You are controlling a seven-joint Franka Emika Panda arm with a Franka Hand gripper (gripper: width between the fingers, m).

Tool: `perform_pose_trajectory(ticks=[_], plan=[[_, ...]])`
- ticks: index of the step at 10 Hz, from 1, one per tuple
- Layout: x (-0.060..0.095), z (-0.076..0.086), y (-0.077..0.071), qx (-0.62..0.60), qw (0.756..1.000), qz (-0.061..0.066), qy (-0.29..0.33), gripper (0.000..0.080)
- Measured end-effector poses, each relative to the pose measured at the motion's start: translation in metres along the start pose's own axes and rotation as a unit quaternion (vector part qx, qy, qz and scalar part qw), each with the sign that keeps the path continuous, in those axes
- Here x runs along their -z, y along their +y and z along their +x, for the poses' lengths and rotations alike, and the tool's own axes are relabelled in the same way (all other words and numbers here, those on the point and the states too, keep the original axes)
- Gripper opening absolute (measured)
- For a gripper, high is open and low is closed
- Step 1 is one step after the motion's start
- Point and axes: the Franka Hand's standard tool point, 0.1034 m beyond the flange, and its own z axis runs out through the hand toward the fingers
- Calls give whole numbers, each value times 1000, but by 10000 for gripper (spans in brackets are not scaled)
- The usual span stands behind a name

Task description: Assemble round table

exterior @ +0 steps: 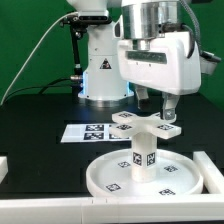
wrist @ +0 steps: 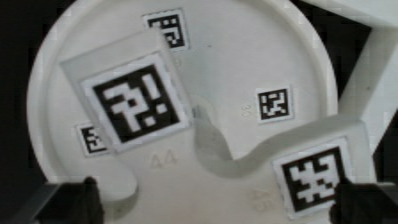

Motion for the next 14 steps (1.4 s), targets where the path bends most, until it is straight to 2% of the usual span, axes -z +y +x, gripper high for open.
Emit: perform_pose_trajectory(ticks=[1, 2, 3, 4, 5, 9, 14], plan=[[0, 0, 0, 52, 999, 0, 0, 649], [3, 4, -3, 155, 988, 3, 2, 649], [6, 9, -5, 256, 967, 6, 6, 649], [4, 8, -4, 331, 944, 3, 5, 649], [3, 6, -4, 376, 927, -2, 6, 649], [3, 11, -2, 478, 878, -4, 7, 649], [-9, 13, 8, 464, 886, -14, 0, 649]])
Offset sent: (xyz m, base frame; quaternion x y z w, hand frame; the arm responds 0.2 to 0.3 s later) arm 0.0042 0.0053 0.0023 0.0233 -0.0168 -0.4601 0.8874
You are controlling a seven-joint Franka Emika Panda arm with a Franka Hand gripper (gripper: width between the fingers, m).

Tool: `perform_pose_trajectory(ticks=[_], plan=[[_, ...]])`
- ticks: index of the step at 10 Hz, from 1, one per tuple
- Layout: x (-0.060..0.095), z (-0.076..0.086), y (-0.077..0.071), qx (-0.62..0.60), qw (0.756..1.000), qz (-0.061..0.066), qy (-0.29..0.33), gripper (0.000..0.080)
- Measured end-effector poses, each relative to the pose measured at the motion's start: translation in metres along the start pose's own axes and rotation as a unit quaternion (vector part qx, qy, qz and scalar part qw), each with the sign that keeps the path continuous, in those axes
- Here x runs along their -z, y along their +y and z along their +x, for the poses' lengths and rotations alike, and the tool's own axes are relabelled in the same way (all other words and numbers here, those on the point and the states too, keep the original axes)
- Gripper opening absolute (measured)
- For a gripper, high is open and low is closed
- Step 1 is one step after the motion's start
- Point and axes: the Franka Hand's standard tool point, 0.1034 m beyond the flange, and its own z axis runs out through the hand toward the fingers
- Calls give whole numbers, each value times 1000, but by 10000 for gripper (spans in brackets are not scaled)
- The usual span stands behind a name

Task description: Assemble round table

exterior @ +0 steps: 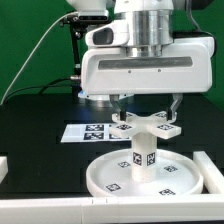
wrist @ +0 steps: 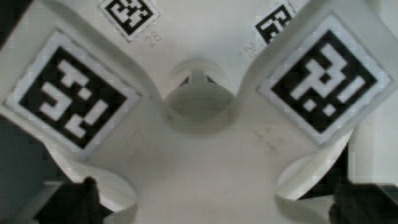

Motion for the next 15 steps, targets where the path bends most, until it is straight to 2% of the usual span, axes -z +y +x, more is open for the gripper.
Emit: perform_pose_trajectory(ticks=[7, 9, 12, 15], plan=[[-13, -5, 3, -8, 1000, -8, -2, 649], [-13, -4, 3, -25, 1000, -8, -2, 442], [-14, -2, 4, -127, 992, -8, 0, 442], [-13, 2, 1, -260, 966, -13, -11, 442]])
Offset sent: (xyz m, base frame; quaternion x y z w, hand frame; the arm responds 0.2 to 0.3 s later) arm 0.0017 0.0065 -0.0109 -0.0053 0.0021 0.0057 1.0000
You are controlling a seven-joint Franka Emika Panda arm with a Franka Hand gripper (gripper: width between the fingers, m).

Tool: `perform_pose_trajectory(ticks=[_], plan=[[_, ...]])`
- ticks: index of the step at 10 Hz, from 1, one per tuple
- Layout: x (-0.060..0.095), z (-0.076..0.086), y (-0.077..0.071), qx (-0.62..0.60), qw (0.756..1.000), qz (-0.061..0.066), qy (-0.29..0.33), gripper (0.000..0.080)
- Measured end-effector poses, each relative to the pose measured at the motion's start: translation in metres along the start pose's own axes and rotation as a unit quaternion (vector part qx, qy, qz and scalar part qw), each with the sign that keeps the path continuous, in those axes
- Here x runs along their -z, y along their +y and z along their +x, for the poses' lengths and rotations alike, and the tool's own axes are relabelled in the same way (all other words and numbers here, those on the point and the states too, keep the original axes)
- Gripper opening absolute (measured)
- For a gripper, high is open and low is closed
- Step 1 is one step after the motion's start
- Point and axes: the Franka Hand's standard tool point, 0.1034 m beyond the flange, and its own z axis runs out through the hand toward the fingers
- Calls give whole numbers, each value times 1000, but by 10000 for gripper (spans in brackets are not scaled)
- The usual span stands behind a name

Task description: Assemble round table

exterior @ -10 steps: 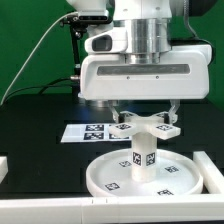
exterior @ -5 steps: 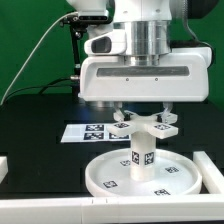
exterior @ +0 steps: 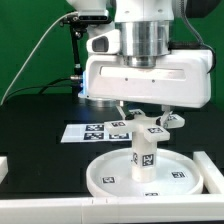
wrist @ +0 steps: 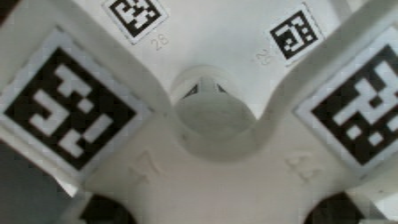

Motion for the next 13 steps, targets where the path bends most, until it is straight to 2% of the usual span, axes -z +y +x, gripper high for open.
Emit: perform_pose_trajectory(ticks=[2, 4, 7, 9, 10, 11, 12, 13], plan=[[-1, -1, 0, -101, 995, 1, 1, 442], [-1, -2, 0, -203, 979, 3, 7, 442], [0, -2, 1, -300, 954, 8, 13, 442], [-1, -2, 1, -304, 953, 7, 12, 443], [-1, -2, 1, -304, 953, 7, 12, 595], [1, -3, 0, -303, 953, 9, 12, 633], [10, -3, -4, -300, 954, 14, 8, 633], [29, -3, -8, -290, 957, 25, 0, 647]])
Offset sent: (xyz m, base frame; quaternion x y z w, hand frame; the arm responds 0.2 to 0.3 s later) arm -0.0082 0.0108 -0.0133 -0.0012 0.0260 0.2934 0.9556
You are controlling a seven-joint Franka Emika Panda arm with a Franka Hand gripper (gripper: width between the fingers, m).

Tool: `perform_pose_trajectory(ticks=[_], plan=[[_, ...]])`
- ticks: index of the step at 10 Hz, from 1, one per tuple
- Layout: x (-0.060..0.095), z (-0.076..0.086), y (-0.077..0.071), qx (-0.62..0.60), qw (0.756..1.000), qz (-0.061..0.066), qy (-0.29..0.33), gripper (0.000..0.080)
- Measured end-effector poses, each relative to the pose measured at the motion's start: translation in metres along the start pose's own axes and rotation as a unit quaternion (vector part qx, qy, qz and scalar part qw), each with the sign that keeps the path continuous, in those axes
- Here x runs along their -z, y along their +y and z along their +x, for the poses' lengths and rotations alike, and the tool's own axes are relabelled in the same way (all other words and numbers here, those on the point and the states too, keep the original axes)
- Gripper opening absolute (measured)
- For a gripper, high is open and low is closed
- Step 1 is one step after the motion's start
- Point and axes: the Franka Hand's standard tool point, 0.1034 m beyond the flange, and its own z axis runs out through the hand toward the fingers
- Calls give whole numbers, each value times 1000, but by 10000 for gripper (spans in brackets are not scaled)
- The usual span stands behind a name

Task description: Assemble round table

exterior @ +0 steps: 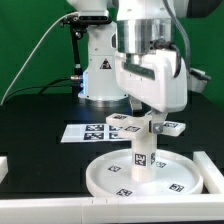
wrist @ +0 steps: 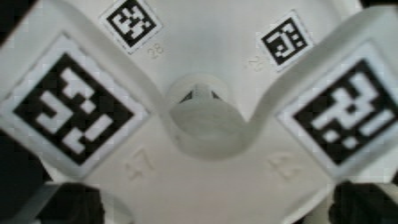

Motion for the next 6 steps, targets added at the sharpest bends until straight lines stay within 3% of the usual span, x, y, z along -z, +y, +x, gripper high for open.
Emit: perform_pose_trajectory(ticks=[2, 6], plan=[[26, 1, -4, 5, 1000, 11, -15, 649], [23, 0, -3, 6, 1000, 9, -14, 649]])
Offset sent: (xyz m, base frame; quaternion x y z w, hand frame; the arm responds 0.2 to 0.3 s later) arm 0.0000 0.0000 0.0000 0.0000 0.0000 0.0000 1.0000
